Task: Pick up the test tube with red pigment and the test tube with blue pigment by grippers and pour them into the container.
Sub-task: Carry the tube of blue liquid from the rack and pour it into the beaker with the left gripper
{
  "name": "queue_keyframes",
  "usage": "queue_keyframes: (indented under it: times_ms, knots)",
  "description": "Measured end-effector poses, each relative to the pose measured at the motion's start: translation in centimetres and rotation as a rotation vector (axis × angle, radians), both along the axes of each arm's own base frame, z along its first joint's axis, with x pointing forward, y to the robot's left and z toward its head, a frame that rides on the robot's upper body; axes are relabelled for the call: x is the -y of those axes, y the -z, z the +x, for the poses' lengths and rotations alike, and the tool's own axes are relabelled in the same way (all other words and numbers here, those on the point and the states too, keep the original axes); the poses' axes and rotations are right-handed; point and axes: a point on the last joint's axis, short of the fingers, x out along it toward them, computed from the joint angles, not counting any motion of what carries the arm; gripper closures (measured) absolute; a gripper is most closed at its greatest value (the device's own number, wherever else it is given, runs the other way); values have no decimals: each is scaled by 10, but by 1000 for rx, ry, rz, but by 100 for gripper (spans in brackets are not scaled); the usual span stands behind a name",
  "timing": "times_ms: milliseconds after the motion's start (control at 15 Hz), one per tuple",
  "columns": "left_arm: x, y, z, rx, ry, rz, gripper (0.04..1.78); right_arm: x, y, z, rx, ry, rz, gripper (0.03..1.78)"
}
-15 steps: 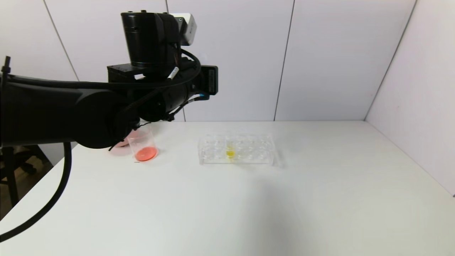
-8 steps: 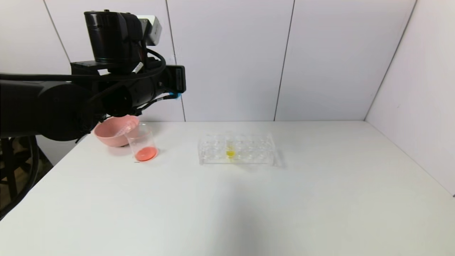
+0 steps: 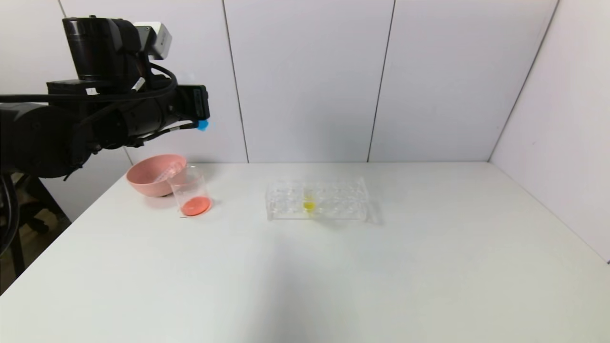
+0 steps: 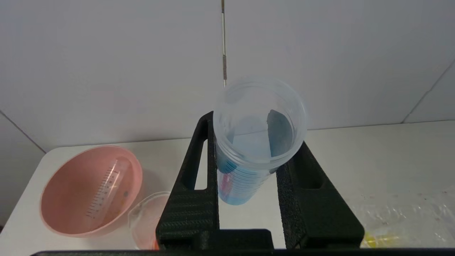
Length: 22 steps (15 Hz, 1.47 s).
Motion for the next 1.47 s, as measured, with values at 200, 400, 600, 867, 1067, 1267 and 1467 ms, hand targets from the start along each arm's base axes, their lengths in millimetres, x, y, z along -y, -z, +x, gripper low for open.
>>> queue_keyframes:
  times_ms: [200,400,600,867,1067,1267,1467]
  knots:
    - [-30,3,6,-9,-40,-2,134,0,0,0,0,-1,0,4]
    - [-56,6,11,-22,-61,-5,134,0,0,0,0,0,0,4]
    - [-80,11,14,-36,-80,-8,134,0,0,0,0,0,0,4]
    - [-104,17,18,-57,-88,-12,134,0,0,0,0,0,0,4]
    - [-114,22,21,-73,-66,-16,134,0,0,0,0,0,0,4]
    - [-123,27,24,-85,-31,-9,134,0,0,0,0,0,0,4]
    - [-130,32,27,-97,-30,28,134,0,0,0,0,0,0,4]
